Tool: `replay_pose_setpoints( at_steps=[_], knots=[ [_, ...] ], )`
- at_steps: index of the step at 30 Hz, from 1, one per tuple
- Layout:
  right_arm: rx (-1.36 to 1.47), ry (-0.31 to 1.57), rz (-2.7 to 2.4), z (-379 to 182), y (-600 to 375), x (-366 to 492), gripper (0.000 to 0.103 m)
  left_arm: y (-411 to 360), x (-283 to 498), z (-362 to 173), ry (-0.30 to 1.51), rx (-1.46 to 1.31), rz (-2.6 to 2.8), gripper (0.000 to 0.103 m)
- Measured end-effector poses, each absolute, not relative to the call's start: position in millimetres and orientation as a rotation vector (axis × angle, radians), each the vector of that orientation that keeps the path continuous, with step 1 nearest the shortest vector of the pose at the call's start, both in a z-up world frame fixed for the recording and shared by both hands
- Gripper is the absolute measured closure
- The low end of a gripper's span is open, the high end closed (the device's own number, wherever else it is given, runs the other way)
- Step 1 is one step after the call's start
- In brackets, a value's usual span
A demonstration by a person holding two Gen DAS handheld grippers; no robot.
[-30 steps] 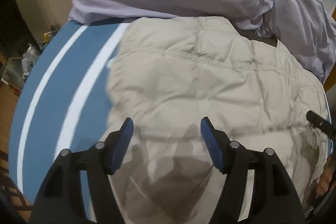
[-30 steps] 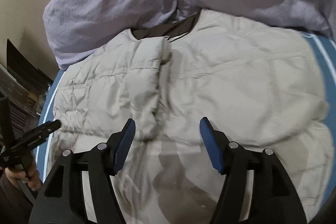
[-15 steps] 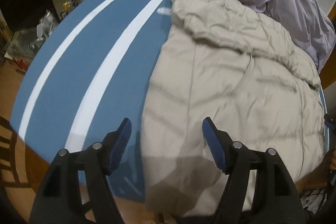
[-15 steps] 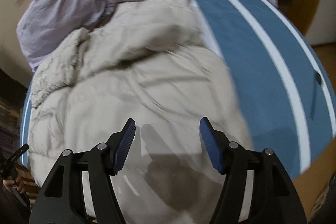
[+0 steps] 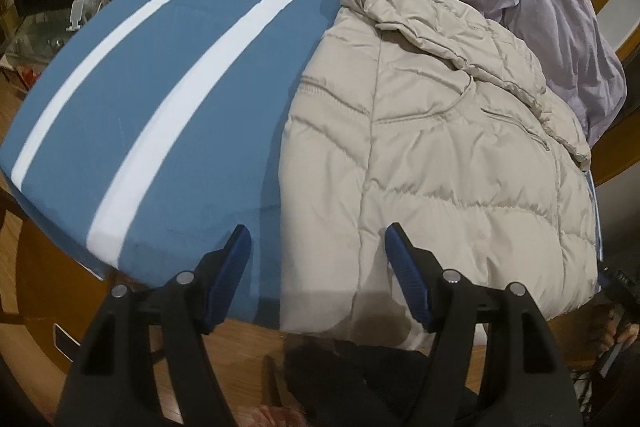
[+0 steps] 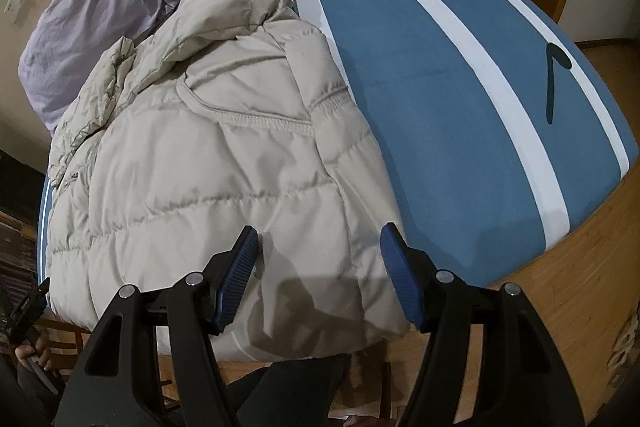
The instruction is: Fold large clothes
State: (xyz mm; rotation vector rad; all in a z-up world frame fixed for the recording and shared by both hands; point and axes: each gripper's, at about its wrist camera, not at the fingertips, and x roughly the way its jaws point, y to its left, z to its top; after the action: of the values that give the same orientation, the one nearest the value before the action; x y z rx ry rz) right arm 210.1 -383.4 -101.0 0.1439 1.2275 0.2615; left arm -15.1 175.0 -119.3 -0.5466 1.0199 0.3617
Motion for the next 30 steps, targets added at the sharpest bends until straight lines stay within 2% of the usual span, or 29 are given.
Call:
replay_pose_setpoints(
  at_steps=[11,12,13,16,17,19,21,23,30],
  knots=[
    [0.238,1.226,0.219,-113.8,-407.0,206.7,0.038,168.5,-18.0,-122.7,1.009,-0.576,0.353,0.044],
    [0.246,1.226,0.23,-113.5,-407.6,206.0,0.041,167.7,-17.8,-122.7,1.008,-0.577,0.349,0.047],
    [0.265,1.228,0.251,-113.6,-408.1,205.8,0.05,167.4,-17.5,-122.7,1.007,-0.579,0.345,0.049],
    [0.325,1.233,0.294,-116.2,-410.0,202.7,0.066,164.9,-16.1,-122.5,1.001,-0.593,0.329,0.06],
    [0.334,1.231,0.302,-116.1,-410.7,201.4,0.069,164.2,-16.0,-122.0,0.999,-0.593,0.326,0.065],
    [0.349,1.221,0.32,-115.4,-409.4,199.2,0.083,161.6,-15.7,-119.6,0.993,-0.586,0.32,0.074],
    [0.347,1.211,0.33,-112.9,-407.1,198.7,0.088,159.7,-15.6,-116.0,0.985,-0.577,0.315,0.083],
    [0.335,1.196,0.333,-108.2,-405.4,198.6,0.091,158.7,-15.4,-111.3,0.978,-0.569,0.314,0.086],
    [0.356,1.124,0.341,-86.3,-403.1,209.9,0.094,161.2,-14.4,-86.9,0.935,-0.57,0.301,0.09]
  ],
)
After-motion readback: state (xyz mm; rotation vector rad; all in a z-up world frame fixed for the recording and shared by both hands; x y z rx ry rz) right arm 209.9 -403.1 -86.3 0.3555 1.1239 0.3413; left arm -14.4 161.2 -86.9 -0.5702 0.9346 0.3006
